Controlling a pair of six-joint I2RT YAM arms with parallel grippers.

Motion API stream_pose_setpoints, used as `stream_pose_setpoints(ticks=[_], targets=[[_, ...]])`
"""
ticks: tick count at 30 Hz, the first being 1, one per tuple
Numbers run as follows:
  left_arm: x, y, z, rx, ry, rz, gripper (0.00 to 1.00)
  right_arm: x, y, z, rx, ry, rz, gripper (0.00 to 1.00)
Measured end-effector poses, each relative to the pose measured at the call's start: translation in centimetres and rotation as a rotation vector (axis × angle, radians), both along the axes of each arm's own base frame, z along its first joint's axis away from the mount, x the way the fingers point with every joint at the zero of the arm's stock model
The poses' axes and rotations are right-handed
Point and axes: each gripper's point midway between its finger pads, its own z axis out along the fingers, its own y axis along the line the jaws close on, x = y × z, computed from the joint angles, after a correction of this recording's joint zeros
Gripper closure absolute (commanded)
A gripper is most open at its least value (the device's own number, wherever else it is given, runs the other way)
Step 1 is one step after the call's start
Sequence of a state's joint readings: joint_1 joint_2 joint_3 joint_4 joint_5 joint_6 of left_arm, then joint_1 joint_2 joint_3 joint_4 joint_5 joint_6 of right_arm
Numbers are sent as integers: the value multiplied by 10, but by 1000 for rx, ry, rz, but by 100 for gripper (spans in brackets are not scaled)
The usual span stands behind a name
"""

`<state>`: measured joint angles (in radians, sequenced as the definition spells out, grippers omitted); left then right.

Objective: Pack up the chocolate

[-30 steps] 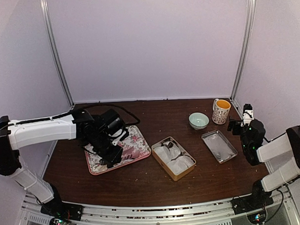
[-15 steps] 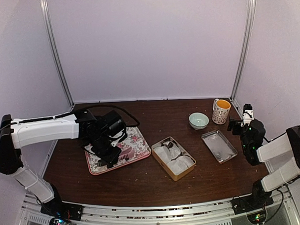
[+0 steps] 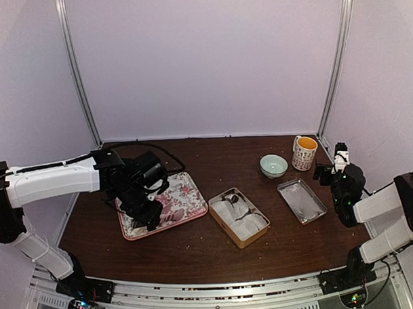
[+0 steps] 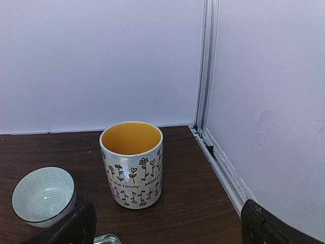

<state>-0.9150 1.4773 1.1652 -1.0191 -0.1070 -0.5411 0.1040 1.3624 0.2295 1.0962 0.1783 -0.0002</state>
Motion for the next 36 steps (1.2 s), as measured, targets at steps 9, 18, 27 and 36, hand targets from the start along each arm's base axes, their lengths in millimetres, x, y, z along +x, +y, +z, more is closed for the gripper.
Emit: stream_pose_setpoints(ticks=[9,18,27,36], targets=[[-6,2,-6,0,32,21,68,0,0,0,0,0,0,0],[-8,2,-4,-11,37,30,74,0,0,0,0,0,0,0],[-2,4,19,-41,-27,37,75,0,0,0,0,0,0,0],[11,-25,51,-221,-113,11,75,0,0,0,0,0,0,0]])
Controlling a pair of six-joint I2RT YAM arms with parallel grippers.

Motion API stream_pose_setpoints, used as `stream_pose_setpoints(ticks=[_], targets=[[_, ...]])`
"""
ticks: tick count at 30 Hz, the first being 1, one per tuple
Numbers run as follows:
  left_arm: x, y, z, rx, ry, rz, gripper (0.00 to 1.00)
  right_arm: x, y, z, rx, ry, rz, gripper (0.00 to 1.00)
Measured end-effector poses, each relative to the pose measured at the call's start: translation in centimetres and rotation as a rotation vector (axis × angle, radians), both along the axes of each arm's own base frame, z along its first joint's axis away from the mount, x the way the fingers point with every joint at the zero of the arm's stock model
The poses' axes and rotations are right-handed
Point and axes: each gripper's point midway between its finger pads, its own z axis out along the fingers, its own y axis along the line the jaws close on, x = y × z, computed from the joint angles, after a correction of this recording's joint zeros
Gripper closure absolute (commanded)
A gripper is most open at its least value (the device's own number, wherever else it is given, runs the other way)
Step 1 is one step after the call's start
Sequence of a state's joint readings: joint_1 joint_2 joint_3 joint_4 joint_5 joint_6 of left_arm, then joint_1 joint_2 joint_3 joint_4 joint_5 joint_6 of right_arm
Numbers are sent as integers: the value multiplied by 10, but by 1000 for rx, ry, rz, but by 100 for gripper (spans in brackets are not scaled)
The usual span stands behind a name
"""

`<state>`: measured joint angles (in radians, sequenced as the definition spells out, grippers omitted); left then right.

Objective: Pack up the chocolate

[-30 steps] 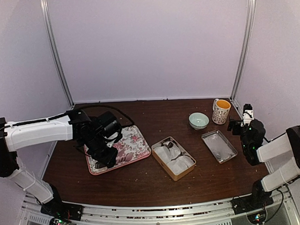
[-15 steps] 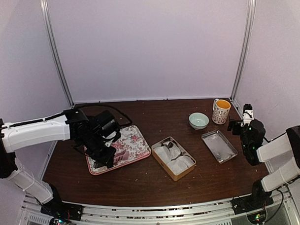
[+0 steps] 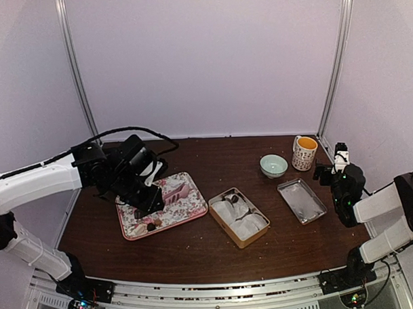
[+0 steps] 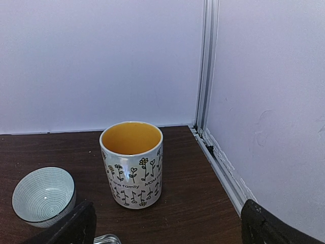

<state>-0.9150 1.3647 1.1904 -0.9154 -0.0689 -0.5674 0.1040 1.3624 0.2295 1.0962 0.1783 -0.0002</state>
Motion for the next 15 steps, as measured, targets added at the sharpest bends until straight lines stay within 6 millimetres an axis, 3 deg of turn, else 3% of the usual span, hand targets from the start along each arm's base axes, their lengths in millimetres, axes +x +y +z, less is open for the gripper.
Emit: stream_pose_setpoints(ticks=[6,12,15], targets=[[6,-38,8,-129,-14,-62,76,0,0,0,0,0,0,0],[9,-81,-2,-182,-4,-125,76,0,0,0,0,0,0,0],[8,-92,-10,-194,13,-145,76,0,0,0,0,0,0,0]])
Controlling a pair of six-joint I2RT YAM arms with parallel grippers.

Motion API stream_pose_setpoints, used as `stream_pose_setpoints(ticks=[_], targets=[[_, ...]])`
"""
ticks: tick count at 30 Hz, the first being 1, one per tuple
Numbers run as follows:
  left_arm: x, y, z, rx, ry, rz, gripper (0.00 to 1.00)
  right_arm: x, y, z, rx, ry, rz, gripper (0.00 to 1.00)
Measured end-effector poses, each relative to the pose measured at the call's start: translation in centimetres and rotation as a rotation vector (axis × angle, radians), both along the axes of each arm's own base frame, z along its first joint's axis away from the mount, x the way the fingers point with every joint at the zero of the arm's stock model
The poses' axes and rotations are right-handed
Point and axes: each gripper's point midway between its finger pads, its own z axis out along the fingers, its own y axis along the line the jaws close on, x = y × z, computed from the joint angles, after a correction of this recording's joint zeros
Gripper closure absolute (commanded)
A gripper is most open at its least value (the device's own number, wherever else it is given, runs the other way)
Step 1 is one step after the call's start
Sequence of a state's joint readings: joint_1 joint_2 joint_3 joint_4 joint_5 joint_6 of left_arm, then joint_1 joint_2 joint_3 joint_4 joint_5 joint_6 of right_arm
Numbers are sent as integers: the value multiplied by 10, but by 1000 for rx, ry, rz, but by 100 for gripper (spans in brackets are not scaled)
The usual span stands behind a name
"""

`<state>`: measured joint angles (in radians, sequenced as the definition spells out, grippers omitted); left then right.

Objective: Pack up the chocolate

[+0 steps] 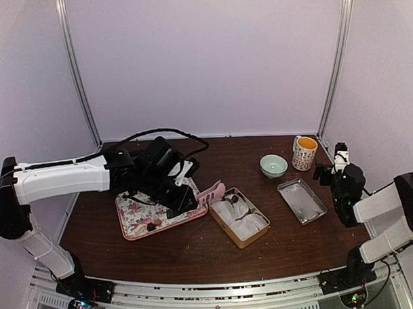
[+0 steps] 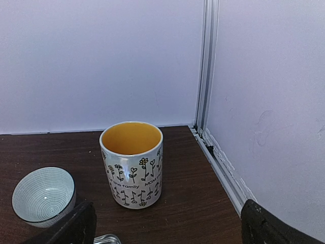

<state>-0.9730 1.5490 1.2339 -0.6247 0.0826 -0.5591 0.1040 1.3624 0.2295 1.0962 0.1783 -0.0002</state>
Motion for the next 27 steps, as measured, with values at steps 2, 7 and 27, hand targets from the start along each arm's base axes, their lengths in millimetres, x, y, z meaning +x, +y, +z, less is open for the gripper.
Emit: stream_pose_setpoints(ticks=[2,7,27], targets=[[0,-5,-5,-5,11,-10,76,0,0,0,0,0,0,0],[-1,-14,-15,-7,34,-27,75,0,0,0,0,0,0,0],[3,-12,-25,22,36,-5,65,0,0,0,0,0,0,0]])
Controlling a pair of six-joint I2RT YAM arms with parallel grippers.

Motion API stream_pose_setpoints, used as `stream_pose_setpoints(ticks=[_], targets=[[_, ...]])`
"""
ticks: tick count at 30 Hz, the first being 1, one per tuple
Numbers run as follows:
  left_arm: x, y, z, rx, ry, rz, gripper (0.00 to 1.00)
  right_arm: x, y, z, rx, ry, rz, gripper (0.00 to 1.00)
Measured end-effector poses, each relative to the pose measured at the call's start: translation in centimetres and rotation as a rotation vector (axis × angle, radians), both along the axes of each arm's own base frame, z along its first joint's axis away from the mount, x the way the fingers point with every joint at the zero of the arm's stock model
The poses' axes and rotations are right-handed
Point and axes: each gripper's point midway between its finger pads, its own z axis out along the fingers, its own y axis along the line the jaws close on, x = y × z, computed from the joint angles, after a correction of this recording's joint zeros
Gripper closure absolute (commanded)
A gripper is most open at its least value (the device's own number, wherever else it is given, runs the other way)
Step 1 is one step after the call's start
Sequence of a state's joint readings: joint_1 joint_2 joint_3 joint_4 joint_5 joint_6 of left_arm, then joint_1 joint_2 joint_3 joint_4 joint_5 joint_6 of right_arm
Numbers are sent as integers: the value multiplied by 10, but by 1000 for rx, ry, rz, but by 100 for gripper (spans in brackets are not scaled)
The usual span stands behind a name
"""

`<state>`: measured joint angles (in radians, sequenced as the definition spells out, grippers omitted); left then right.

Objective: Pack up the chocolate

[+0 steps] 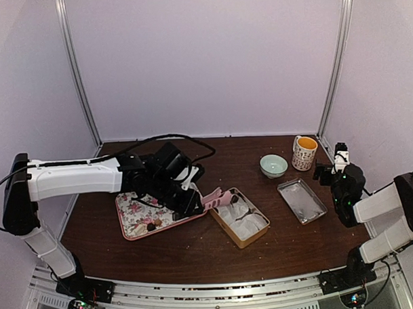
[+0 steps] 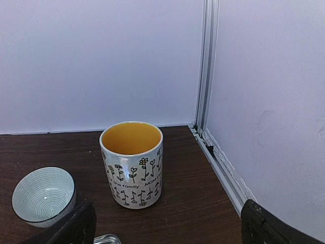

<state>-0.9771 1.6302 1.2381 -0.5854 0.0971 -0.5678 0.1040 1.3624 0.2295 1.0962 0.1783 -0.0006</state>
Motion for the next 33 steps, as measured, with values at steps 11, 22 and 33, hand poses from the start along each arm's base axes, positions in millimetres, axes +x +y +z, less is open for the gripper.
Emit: stream_pose_setpoints(ticks=[11,22,33], targets=[[-6,51,34,37,-72,127,64,0,0,0,0,0,0,0],[-43,128,11,218,23,249,65,0,0,0,0,0,0,0],[-64,177,-9,340,106,318,63,0,0,0,0,0,0,0]])
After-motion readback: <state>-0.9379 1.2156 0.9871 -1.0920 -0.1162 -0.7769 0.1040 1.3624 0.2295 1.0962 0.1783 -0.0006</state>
